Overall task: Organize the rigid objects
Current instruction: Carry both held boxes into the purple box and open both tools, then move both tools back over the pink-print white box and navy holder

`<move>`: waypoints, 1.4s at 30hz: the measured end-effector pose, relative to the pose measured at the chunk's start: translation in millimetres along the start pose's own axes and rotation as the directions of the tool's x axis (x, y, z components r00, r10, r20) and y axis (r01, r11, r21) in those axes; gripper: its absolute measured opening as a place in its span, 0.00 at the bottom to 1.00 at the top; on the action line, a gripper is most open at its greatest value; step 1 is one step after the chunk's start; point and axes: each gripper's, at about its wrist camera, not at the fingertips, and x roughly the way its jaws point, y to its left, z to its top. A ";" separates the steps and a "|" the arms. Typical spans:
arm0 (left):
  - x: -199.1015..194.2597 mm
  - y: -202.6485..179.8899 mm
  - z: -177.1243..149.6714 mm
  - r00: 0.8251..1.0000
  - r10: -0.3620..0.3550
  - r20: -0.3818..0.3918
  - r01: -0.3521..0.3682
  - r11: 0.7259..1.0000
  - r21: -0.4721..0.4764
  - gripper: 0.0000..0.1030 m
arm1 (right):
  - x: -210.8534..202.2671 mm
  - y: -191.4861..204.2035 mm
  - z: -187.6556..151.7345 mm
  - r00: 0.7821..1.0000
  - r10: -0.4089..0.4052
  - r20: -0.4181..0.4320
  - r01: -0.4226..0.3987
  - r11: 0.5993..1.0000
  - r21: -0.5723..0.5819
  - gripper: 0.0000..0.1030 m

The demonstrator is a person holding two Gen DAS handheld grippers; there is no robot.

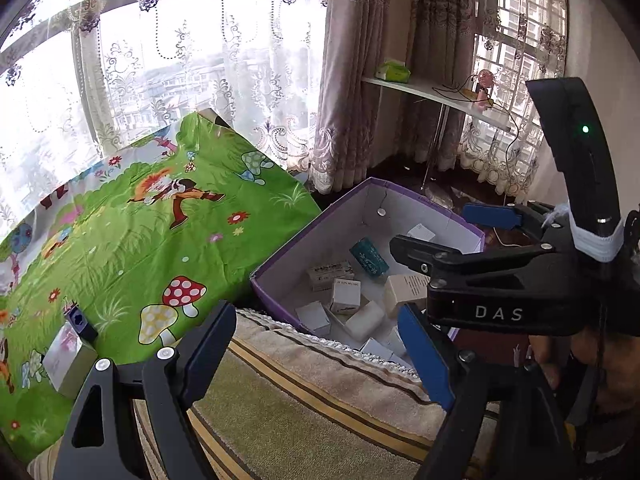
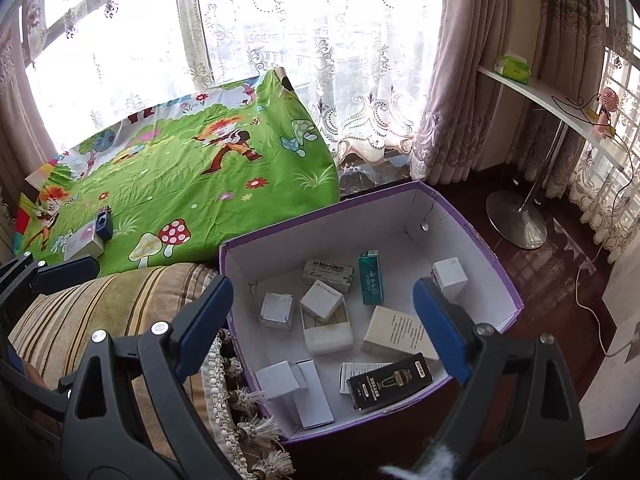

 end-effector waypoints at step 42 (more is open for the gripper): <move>30.2 306.1 -73.8 0.881 0.251 -0.401 -0.471 0.551 -0.689 0.83 | 21.9 39.9 -9.4 0.995 0.066 -0.071 -0.072 0.994 -0.088 0.91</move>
